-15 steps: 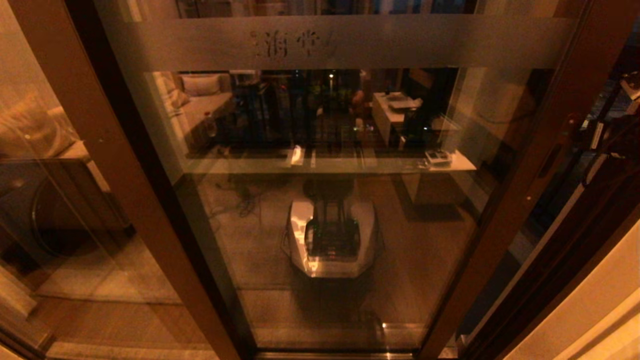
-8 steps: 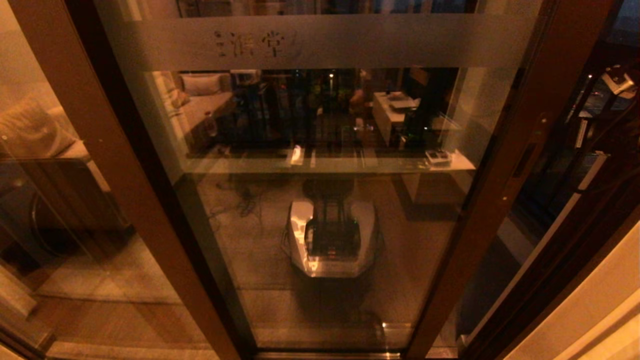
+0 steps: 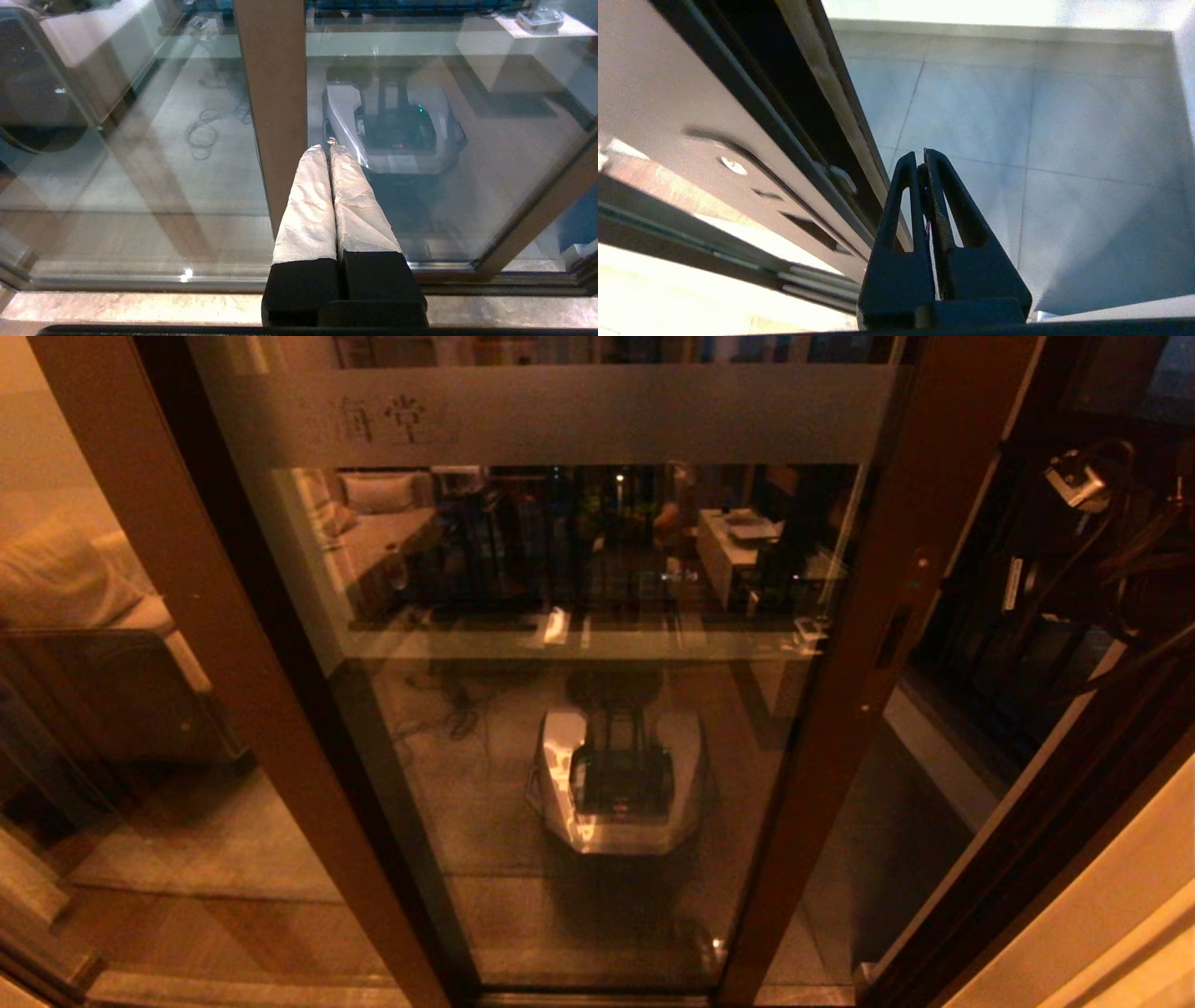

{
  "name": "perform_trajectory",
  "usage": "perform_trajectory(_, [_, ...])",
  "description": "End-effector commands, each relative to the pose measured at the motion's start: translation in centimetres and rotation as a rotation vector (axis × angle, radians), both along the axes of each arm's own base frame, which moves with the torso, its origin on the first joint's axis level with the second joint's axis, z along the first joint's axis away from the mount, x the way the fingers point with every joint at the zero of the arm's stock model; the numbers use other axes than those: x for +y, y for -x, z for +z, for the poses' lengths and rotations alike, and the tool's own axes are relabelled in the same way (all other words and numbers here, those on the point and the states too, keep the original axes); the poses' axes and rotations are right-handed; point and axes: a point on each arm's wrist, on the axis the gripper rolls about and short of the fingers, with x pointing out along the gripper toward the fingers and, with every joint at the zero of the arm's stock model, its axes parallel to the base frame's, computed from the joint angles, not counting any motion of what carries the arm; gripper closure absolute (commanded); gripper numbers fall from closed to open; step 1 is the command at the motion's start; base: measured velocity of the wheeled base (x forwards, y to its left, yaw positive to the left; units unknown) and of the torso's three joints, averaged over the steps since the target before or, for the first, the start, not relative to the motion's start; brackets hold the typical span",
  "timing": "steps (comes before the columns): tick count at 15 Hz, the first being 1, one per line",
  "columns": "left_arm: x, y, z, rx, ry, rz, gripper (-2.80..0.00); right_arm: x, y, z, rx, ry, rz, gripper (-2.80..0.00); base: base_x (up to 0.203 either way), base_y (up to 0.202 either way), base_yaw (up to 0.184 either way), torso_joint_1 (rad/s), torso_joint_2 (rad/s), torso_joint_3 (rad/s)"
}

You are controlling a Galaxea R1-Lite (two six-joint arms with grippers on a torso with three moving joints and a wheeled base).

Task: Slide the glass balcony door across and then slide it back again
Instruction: Open the slid door

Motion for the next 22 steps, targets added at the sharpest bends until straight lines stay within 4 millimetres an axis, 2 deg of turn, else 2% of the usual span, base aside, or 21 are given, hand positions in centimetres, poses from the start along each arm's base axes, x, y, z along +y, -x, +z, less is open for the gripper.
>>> perform_trajectory(1, [0.0,0.0,0.0,0.002,0.000,0.000,0.00,1.2,0.0,-0.1,0.003,0.007,0.011,0.00,0.000,0.000,0.000,0.000,0.00,0.000])
perform_trajectory(12, [0.0,0.0,0.0,0.001,0.000,0.000,0.00,6.6,0.1,-0.8,0.027,0.032,0.074,0.00,0.000,0.000,0.000,0.000,0.00,0.000])
perform_trajectory(22, [0.0,0.0,0.0,0.002,0.000,0.000,0.00,8.7,0.3,-1.2,0.041,0.042,0.107,0.00,0.000,0.000,0.000,0.000,0.00,0.000])
